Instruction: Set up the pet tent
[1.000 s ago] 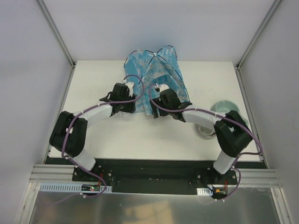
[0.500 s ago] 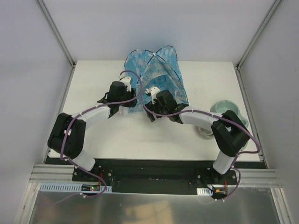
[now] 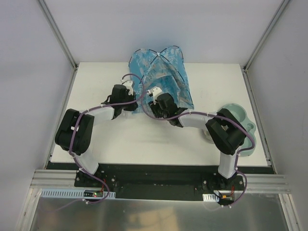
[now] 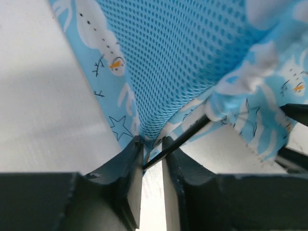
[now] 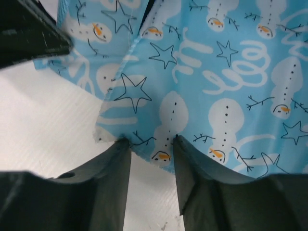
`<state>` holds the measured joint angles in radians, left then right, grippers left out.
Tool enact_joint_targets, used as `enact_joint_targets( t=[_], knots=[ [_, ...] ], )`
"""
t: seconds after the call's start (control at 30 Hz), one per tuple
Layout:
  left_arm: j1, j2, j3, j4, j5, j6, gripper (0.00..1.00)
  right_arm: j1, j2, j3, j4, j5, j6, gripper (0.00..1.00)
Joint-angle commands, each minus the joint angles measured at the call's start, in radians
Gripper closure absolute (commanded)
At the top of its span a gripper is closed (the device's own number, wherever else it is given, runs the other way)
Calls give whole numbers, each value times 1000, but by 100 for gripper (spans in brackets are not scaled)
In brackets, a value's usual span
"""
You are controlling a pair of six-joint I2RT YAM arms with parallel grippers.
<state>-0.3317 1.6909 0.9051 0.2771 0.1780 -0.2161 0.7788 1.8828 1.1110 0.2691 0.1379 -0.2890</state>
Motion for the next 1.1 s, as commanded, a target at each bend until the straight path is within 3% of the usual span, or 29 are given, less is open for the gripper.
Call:
enact_joint_targets(
  t=[0.0, 0.27, 0.6, 0.73, 0.87, 0.93, 1.07],
  knots=[
    [17, 16, 38, 31, 63, -2, 84, -24, -30, 21, 177, 68, 97, 63],
    [28, 24, 55, 7, 89, 9, 97, -91, -4, 55, 266, 77, 353, 90],
    [29, 32, 84, -38, 112, 18, 99, -142, 162, 202, 348, 3, 585, 91],
    [29, 23, 97, -59, 106, 18, 98, -141, 138, 168, 346, -24, 613, 79],
    [29, 13, 107, -72, 101, 18, 98, -142, 38, 70, 325, -8, 613, 47],
    [29, 9, 107, -79, 95, 21, 98, -142, -29, 17, 308, -6, 614, 38],
    [29, 0, 101, -84, 86, 34, 98, -139, -183, -81, 243, -17, 633, 34]
  ],
)
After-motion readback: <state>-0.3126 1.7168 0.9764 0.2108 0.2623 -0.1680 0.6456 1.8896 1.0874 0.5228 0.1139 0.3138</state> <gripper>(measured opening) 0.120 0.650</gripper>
